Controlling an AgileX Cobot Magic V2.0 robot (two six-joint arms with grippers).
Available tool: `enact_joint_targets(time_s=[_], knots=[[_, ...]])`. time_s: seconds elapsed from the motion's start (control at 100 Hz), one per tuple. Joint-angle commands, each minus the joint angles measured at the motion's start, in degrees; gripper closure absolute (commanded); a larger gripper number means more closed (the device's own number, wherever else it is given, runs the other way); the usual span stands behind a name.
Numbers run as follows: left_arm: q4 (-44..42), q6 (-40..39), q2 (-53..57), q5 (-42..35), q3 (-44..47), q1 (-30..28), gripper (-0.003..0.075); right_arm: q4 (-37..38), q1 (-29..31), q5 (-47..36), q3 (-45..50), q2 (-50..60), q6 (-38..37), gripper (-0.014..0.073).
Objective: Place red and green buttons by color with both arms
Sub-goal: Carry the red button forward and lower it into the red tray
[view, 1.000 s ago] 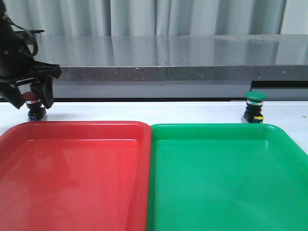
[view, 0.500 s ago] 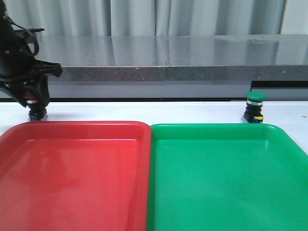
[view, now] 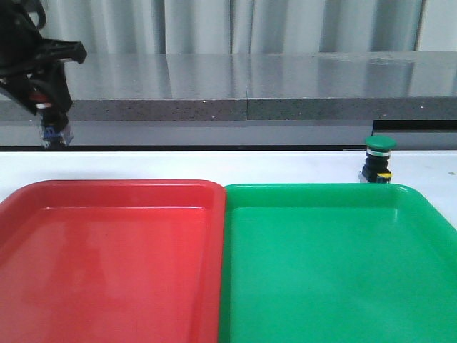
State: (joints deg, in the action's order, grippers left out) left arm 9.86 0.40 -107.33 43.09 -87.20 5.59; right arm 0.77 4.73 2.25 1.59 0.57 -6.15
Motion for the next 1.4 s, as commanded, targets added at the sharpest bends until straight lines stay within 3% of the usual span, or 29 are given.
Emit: enact_joint_targets(time_s=[0.0,0.41,0.63,0.79,1.12,1.23,1.39], knots=[[1.1,-0.9,5.7,-2.2,-0.5,1.1,0.0741,0.2,0.4,-4.2,-1.1,1.3,0.3,0.0658],[1.1,-5.3,16.9,-7.0,14.5,8.9,0.0741,0.2,0.4,-4.2,-1.1,1.3,0.3,0.0658],[1.9,-5.6,18.0,-5.8,22.3,10.9,0.0741,0.2,0.4,-4.2,-1.1,1.3,0.3,0.0658],[1.9,-6.2,18.2,-9.4,28.5,12.6,0.0741,0.2,0.4,-4.2,-1.1,1.3,0.3,0.0658],[1.8,-5.2,18.2,-8.5,32.1,12.9,0.0735,0.2,0.4,-4.2,-1.1,1.3,0.3,0.0658],[1.8,-3.6,18.2,-8.2,32.1,12.9,0.0664,0.2,0.4,-4.2,-1.1,1.3,0.3,0.0658],[2.4,-3.7,18.2,-7.6,32.1,12.9,0.0445,0.2,0.4,-4.2,-1.1,1.3,0.3,0.0658]])
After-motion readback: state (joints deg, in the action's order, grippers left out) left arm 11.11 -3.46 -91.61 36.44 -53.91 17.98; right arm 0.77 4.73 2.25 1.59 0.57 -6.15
